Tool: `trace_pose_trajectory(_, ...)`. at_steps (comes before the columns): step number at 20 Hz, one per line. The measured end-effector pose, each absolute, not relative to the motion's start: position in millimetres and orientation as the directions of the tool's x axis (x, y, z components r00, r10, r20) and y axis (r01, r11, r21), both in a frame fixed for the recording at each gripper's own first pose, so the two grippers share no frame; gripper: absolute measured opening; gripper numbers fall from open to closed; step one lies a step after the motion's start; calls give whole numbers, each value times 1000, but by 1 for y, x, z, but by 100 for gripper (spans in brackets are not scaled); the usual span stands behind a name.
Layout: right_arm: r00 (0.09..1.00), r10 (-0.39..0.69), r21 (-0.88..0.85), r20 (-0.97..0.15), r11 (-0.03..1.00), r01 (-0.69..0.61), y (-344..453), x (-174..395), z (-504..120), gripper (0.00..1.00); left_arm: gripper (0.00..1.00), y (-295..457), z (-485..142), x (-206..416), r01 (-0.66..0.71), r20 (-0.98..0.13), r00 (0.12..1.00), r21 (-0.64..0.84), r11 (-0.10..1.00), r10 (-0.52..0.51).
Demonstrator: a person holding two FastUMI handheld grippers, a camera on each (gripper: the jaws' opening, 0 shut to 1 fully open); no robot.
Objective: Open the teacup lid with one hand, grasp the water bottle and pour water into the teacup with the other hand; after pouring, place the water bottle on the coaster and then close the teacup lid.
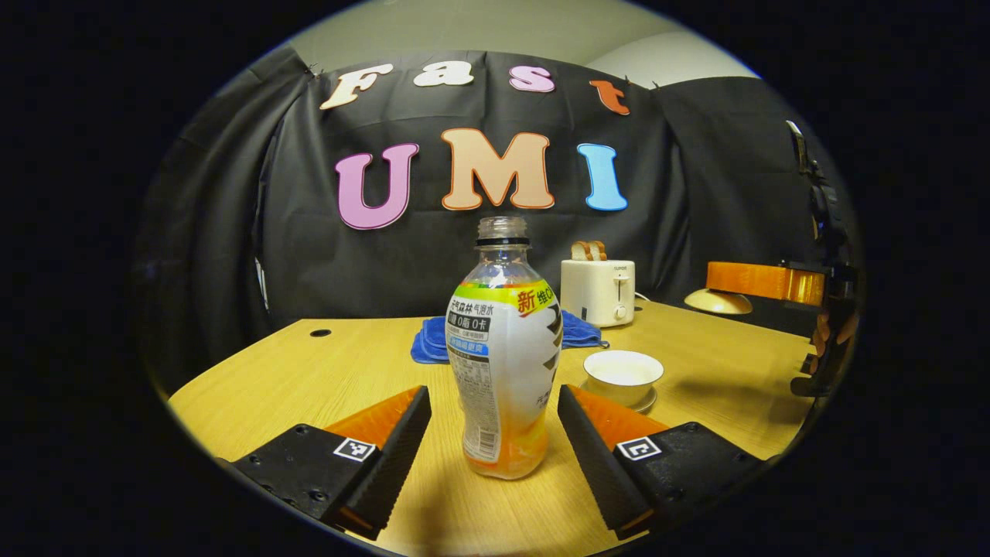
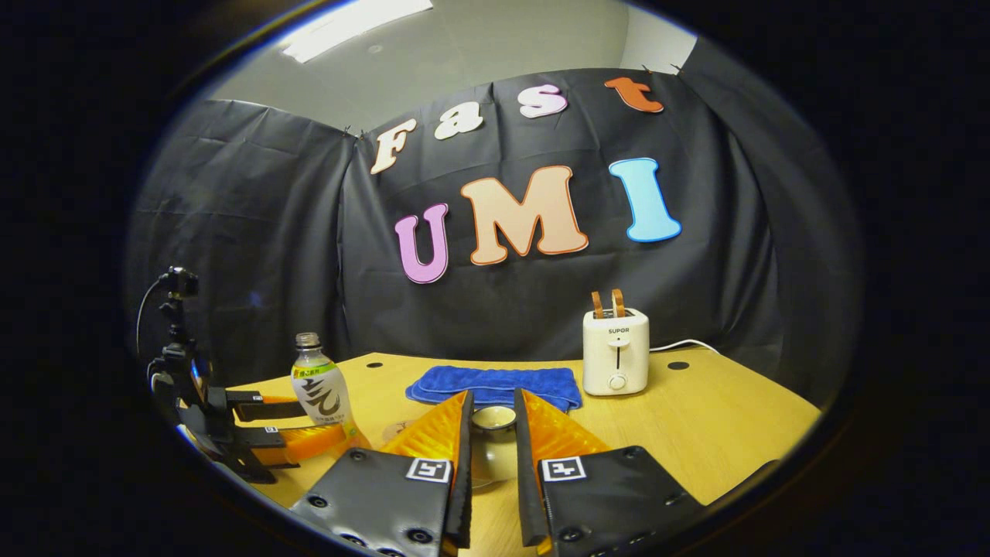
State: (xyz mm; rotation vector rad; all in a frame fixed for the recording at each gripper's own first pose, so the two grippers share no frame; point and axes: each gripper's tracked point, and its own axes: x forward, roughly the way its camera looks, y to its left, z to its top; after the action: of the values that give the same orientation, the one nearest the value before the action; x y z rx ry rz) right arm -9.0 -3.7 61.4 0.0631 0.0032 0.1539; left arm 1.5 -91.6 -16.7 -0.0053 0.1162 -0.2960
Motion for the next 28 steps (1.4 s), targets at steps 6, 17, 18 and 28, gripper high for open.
trace_pose_trajectory(6, 989, 146, 66, 0, 987, -145, -15, -12, 64, 28, 78, -98, -21, 12, 304, -137, 943, -15, 953, -303)
trace_pose_trajectory(17, 991, 134, 98, 12, 986, -135, -34, -15, 71, 28, 54, -103, -22, 20, 273, -164, 953, 102, 957, -254)
trace_pose_trajectory(18, 991, 131, 97, 12, 987, -132, -36, -14, 71, 27, 54, -103, -21, 21, 270, -170, 954, 127, 954, -247)
trace_pose_trajectory(28, 993, 110, 129, 32, 985, -113, -51, -18, 81, 28, 55, -95, -30, 34, 246, -251, 957, 439, 864, -145)
